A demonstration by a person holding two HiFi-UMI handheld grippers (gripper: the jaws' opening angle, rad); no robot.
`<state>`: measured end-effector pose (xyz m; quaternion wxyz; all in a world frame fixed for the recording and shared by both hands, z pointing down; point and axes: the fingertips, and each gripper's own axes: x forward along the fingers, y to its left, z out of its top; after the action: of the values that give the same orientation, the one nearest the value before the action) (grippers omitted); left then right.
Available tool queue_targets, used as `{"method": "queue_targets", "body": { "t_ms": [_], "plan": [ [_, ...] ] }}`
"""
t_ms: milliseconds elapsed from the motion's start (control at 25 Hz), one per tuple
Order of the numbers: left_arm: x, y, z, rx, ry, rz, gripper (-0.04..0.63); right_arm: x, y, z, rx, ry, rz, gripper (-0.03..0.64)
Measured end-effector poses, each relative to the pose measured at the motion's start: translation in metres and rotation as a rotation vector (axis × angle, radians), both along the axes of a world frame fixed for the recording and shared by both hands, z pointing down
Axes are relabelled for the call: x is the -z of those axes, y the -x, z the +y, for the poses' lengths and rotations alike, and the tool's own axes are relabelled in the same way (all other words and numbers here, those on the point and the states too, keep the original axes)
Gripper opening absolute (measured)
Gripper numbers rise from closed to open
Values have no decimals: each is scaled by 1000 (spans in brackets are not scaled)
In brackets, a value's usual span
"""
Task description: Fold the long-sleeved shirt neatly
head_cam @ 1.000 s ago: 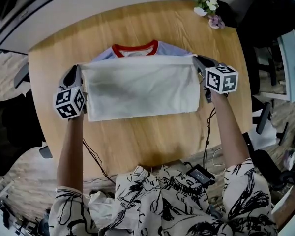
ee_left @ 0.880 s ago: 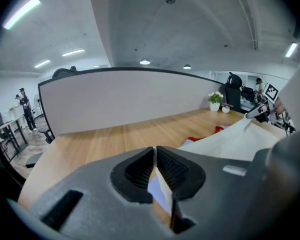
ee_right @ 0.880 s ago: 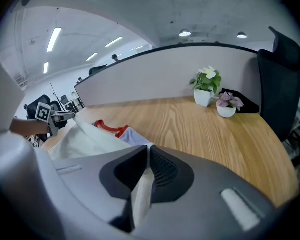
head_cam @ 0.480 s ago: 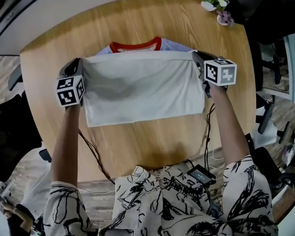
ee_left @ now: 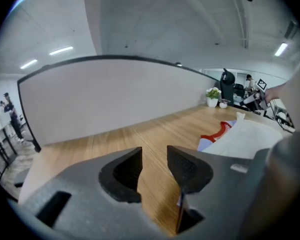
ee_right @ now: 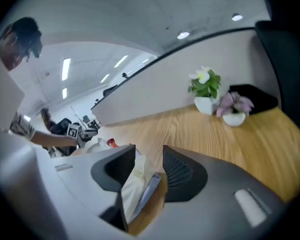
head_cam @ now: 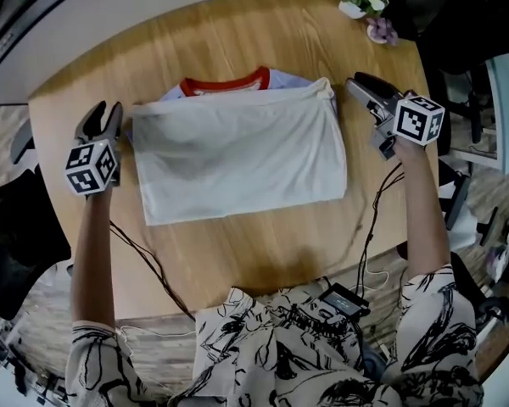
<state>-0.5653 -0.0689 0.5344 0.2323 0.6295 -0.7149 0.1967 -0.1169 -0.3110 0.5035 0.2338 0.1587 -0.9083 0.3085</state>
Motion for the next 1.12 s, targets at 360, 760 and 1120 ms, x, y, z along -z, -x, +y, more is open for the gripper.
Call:
{"method": "queue_targets", "body": {
  "t_ms": [360,760,1120],
  "plan": [
    [-8,-30,9,-367,95,-216,186,-35,26,38,282,-288,273,281],
    [-33,-49,7,-650,170,-501,147,-56,42,36,166,-339,327,252],
    [-40,-27,-30,-517,266,-262,25,-66,26,3,48,-250,313,103]
  ]
}}
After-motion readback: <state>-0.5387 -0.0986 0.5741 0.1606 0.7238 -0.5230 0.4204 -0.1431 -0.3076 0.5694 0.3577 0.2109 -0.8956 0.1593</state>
